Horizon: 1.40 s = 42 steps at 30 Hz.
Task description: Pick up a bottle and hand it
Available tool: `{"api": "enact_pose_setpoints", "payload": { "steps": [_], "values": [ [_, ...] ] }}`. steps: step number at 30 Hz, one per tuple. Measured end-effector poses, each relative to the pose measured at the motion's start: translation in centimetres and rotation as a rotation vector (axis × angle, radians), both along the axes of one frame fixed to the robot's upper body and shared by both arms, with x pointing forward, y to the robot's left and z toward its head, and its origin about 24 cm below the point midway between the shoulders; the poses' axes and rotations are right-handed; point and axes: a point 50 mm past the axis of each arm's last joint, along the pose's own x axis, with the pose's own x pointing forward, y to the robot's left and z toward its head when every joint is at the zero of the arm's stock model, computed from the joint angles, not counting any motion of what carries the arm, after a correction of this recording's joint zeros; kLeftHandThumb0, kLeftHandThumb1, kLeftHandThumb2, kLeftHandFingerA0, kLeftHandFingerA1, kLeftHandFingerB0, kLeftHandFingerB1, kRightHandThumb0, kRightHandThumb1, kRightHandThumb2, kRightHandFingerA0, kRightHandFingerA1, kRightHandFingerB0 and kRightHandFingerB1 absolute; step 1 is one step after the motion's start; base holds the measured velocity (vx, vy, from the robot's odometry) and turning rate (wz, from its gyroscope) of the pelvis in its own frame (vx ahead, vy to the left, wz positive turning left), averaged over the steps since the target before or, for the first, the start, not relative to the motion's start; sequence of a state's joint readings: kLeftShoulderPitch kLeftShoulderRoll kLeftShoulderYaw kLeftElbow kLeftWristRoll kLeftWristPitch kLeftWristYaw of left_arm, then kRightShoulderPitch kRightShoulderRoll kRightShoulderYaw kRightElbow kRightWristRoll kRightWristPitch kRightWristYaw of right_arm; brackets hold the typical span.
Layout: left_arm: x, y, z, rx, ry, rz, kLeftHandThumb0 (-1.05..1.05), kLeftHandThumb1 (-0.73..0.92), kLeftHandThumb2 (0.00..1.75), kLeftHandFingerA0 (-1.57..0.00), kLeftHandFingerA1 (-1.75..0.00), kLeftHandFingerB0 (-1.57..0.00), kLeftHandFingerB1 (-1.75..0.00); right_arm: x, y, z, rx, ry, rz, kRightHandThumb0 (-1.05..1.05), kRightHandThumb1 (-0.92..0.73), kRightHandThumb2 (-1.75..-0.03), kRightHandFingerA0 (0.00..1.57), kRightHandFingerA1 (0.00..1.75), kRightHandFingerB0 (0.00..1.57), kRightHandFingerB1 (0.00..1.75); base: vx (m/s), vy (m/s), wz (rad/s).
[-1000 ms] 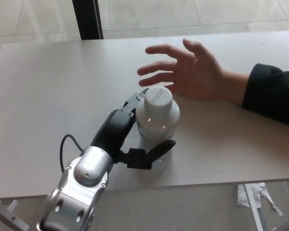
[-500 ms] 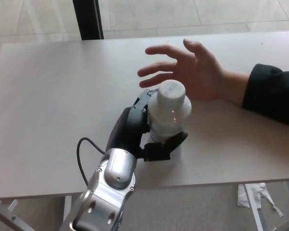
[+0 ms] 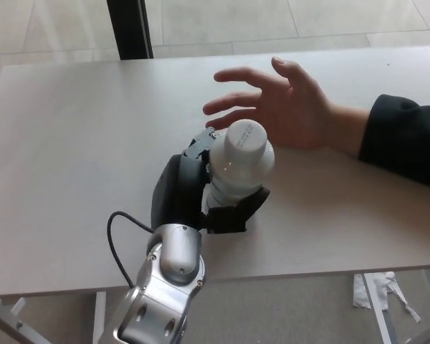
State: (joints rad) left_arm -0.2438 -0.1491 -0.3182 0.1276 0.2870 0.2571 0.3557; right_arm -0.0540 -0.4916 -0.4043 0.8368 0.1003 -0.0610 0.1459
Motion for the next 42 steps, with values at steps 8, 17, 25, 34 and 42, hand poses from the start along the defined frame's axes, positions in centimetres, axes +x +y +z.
{"api": "enact_pose_setpoints", "payload": {
  "steps": [8, 17, 25, 34, 42],
  "values": [
    [2.4, 1.8, 3.0, -0.022, -0.093, 0.069, -0.10, 0.44, 1.44, -0.96, -1.75, -0.80, -1.65, 0.0, 0.0, 0.0, 0.002, -0.002, -0.002, -0.62, -0.60, -0.58, 1.02, 0.77, 0.44, 0.53, 0.00, 0.000, 0.00],
    [6.1, 1.8, 7.4, -0.222, -0.074, 0.090, -0.22, 0.50, 1.12, -1.31, -1.42, -1.03, -1.24, 0.0, 0.0, -0.1, 0.004, -0.001, 0.002, -0.62, -0.61, -0.58, 1.07, 0.88, 0.43, 0.53, 0.00, 0.000, 0.00],
    [6.7, 3.5, 6.0, -0.389, 0.086, 0.168, -0.25, 0.85, 0.68, -0.90, -1.75, -0.57, -1.35, 0.1, 0.1, -0.1, 0.006, 0.002, 0.010, -0.65, -0.60, -0.58, 1.08, 1.13, 0.44, 0.59, 0.00, 0.000, 0.00],
    [6.6, 6.1, 2.3, -0.578, 0.319, 0.321, -0.30, 0.55, 0.95, -1.24, -1.39, -0.74, -0.96, 0.2, 0.2, -0.1, 0.008, 0.006, 0.016, -0.68, -0.57, -0.60, 1.03, 1.15, 0.45, 0.57, 0.00, 0.000, 0.00],
    [7.1, 6.2, 0.9, -0.651, 0.439, 0.386, -0.27, 0.74, 0.66, -0.89, -1.75, -0.56, -1.23, 0.4, 0.4, -0.2, 0.010, 0.016, 0.024, -0.65, -0.44, -0.86, 1.14, 1.23, 0.47, 0.62, 0.00, 0.000, 0.00]
  ]
}}
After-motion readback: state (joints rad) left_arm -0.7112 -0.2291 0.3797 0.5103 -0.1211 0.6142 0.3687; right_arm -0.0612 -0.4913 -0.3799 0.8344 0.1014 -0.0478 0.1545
